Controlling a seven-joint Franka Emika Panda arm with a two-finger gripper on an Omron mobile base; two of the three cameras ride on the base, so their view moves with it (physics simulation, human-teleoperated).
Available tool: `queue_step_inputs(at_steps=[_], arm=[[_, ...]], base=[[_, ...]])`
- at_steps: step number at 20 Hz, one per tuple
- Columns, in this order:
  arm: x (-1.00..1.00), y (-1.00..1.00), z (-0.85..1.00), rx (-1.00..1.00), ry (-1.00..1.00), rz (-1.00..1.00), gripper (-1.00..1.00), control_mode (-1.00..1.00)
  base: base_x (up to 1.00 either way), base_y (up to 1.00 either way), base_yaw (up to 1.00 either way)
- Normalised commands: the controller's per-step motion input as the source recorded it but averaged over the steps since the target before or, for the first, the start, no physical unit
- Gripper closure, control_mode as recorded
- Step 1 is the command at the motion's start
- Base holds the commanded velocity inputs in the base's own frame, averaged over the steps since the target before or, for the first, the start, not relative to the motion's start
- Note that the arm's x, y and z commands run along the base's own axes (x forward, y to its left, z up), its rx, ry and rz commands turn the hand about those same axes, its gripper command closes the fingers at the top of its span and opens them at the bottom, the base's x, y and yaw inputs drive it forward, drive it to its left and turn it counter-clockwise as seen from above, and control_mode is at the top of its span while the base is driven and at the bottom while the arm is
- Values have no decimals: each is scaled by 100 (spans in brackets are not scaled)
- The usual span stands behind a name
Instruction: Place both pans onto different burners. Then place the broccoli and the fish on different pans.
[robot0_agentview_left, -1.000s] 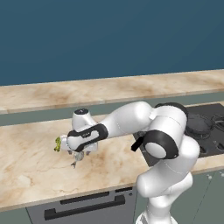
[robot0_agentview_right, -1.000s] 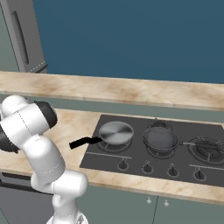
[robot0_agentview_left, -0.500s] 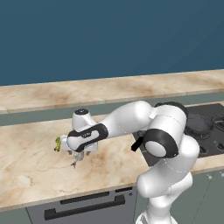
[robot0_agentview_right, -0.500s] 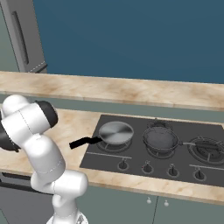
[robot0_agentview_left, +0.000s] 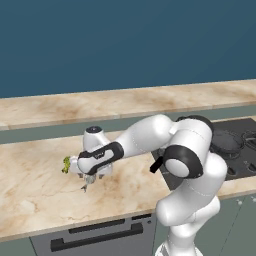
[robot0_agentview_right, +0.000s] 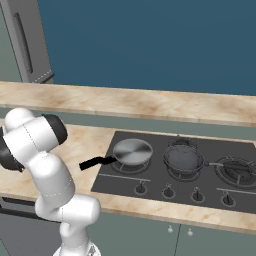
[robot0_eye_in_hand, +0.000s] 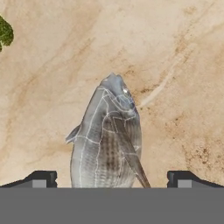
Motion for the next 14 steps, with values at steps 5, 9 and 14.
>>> queue_step_inputs(at_steps=[5,9,14], arm=[[0,0,-12,0,0,0,-100,-100],[0,0,-13,0,0,0,-100,-100],[5,0,-9,0,0,0,-100,-100]], base=[[0,0,0],[0,0,0],[0,0,0]])
